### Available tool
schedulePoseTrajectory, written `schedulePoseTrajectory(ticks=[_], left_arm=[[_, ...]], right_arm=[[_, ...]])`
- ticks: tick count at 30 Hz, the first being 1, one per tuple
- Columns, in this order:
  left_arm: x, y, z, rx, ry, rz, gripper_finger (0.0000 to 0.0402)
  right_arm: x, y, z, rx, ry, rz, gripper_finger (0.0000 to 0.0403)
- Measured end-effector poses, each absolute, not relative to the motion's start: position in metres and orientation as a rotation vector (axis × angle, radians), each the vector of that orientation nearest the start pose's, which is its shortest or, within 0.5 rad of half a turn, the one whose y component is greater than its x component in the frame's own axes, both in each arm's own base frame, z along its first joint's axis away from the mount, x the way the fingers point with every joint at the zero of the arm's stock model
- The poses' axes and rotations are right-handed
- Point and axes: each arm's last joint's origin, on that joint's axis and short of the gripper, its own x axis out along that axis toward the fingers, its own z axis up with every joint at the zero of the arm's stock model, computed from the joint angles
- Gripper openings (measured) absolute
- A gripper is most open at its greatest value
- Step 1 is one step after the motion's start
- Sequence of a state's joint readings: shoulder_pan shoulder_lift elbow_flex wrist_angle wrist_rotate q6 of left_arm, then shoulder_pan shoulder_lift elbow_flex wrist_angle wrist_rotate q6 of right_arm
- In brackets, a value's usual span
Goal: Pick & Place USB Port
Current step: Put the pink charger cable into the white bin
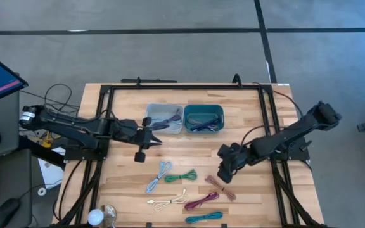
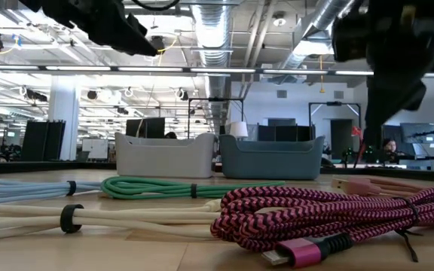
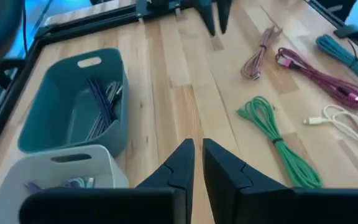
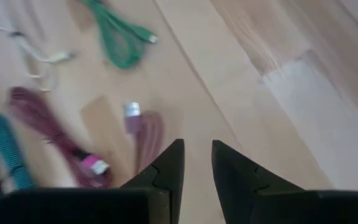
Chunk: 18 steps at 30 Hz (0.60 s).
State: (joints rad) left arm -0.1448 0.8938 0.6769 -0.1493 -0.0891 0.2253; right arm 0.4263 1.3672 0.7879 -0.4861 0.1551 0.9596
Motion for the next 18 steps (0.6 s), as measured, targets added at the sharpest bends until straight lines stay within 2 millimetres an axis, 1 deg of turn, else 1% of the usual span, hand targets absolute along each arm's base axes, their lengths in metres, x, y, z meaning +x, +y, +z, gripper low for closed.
schedulePoseTrajectory(ticks=[4, 10, 13, 16, 18], left_arm=[[0.186, -0.024, 0.281, 0.289, 0.342, -0.099, 0.0028], [0.151, -0.019, 0.276, 0.263, 0.242, -0.085, 0.0007], [0.137, -0.017, 0.274, 0.223, 0.184, -0.075, 0.0006], [0.128, -0.016, 0.269, 0.195, 0.158, -0.070, 0.0011], [0.125, -0.016, 0.266, 0.192, 0.151, -0.069, 0.0014]], right_arm=[[0.238, 0.103, 0.179, 0.547, 1.062, -0.276, 0.0075], [0.245, 0.106, 0.160, 0.521, 1.106, -0.306, 0.0075], [0.249, 0.104, 0.153, 0.489, 1.128, -0.312, 0.0075], [0.256, 0.102, 0.149, 0.494, 1.104, -0.301, 0.0075], [0.261, 0.102, 0.147, 0.527, 1.088, -0.272, 0.0075]])
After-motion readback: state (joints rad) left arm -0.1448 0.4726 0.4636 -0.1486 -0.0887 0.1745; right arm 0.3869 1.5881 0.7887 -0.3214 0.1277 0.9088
